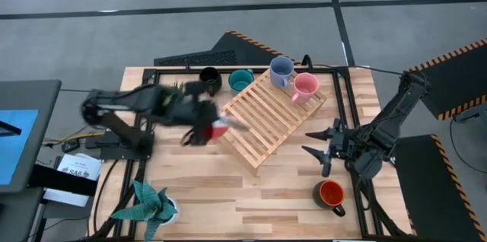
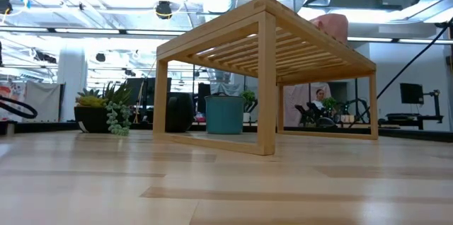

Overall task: Place coffee mugs
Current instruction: Put the orange mug on the shelf

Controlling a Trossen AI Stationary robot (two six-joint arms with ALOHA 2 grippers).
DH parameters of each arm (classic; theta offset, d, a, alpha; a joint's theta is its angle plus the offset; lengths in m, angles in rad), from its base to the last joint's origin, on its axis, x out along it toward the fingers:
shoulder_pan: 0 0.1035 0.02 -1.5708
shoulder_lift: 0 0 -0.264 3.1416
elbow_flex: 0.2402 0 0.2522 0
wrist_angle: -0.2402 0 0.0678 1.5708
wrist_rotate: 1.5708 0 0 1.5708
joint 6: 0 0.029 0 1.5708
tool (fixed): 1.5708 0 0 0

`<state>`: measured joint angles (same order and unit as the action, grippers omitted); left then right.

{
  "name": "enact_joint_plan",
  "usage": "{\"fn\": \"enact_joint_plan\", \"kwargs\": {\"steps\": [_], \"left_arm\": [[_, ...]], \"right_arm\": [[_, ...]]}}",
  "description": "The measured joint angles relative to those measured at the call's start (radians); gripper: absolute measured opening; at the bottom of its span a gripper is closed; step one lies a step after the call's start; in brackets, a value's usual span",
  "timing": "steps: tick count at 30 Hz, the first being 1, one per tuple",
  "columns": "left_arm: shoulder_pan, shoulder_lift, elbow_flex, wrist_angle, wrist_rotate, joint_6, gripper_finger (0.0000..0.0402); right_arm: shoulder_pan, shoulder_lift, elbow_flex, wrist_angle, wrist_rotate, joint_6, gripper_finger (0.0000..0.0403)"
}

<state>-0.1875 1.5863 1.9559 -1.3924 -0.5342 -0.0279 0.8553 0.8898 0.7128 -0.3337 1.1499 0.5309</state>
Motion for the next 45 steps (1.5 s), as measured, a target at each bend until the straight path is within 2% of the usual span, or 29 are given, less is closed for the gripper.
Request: {"fn": "enact_joint_plan", "kwargs": {"steps": [6,9,12,19,22,25,28,37,45], "left_arm": [[0.186,0.262,0.299,0.004,0.1,0.125,0.0002],[0.252,0.361,0.401,0.005,0.148,0.159,0.0001],[0.304,0.386,0.368,0.095,0.17,0.206,0.0001],[0.399,0.447,0.361,0.187,0.232,0.225,0.0001],[0.418,0.46,0.361,0.189,0.245,0.23,0.0001],[0.433,0.483,0.361,0.191,0.318,0.23,0.0001],[0.441,0.493,0.361,0.202,0.347,0.23,0.0002],[0.442,0.495,0.361,0.238,0.347,0.253,0.0007],[0.443,0.495,0.361,0.255,0.346,0.278,0.0054]], "right_arm": [[-0.057,0.0,0.0,-0.001,-0.053,0.01,0.0234],[-0.075,0.0,0.0,-0.001,-0.076,0.026,0.0234],[-0.086,0.0,0.0,-0.001,-0.091,0.029,0.0234],[-0.086,0.008,0.0,0.006,-0.106,0.029,0.0234],[-0.086,0.014,-0.001,0.008,-0.106,0.029,0.0234],[-0.086,0.014,-0.001,0.006,-0.108,0.029,0.0234],[-0.086,0.015,-0.001,0.006,-0.109,0.029,0.0234],[-0.086,0.015,-0.001,0.007,-0.109,0.029,0.0234],[-0.086,0.015,-0.001,0.007,-0.11,0.029,0.0234]]}}
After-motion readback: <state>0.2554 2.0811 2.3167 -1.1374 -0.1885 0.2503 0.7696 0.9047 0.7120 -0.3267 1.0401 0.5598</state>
